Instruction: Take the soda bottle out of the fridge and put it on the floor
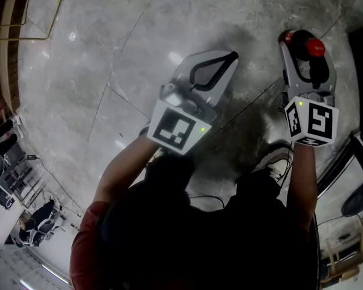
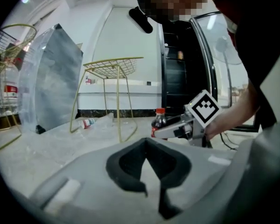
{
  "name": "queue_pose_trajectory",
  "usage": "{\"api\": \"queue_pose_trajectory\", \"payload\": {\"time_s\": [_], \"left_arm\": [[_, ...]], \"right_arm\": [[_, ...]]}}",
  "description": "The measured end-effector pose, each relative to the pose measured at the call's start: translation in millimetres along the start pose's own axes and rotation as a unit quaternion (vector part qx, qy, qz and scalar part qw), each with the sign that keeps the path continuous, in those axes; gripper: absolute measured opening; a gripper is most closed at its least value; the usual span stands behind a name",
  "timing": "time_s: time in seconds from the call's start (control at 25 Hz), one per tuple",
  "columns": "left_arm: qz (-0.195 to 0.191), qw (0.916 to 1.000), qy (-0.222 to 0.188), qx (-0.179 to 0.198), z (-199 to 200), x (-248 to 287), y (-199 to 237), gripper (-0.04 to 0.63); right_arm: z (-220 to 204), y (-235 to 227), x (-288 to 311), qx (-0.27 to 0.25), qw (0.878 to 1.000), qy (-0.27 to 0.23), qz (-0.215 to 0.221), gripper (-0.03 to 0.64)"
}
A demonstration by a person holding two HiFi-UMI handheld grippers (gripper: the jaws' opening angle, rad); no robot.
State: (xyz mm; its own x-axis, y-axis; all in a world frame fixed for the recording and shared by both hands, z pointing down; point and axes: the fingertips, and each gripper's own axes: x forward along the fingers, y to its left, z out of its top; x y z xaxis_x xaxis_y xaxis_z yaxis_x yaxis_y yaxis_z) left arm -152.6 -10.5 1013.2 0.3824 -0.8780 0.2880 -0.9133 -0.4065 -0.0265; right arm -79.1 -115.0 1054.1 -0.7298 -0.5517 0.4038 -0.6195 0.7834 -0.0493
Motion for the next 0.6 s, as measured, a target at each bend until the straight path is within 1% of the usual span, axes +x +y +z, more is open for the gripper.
{"api": "queue_pose_trajectory", "payload": {"time_s": [0.08,0.28,0.44,0.6], "left_arm": [[0.006,1.0000,0.001,0.004,-1.2,0.6,1.0,-0.002],[0.001,1.0000,0.008,-0.005,-0.9,3.2,-5.7,0.000],[0.001,1.0000,0.008,-0.005,-4.0,2.6,-6.5,0.000],[0.000,0.9999,0.013,-0.006,-8.2,1.9,-11.9,0.000]], "right_arm": [[-3.4,1.2,3.4,-0.008,1.000,-0.004,-0.001,0.298],[-16.1,-0.8,8.9,-0.009,1.000,0.009,-0.006,0.298],[-18.8,0.5,11.8,-0.021,1.000,0.004,-0.007,0.298],[-21.4,-3.7,7.0,-0.004,1.000,-0.014,-0.016,0.298]]}}
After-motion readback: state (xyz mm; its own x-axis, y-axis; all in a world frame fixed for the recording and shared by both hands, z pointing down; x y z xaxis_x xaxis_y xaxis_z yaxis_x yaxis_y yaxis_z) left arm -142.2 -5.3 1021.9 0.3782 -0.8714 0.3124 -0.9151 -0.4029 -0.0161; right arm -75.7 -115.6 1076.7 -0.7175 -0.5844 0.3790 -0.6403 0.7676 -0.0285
